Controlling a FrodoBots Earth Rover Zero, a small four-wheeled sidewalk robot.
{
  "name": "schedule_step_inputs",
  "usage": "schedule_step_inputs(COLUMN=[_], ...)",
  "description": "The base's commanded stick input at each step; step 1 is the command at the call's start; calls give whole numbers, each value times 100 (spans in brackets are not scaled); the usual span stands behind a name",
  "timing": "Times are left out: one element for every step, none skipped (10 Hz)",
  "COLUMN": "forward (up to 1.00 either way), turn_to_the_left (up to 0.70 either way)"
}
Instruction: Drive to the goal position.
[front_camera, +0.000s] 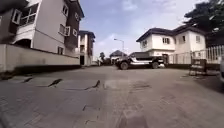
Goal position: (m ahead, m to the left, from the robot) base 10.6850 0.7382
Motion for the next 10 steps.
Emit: schedule_step_inputs(forward=[0, 0, 0, 0, 0, 0, 0, 0, 0, 0], turn_to_the_left=[-70, -70, -70, 0, 0, 0, 0, 0, 0, 0])
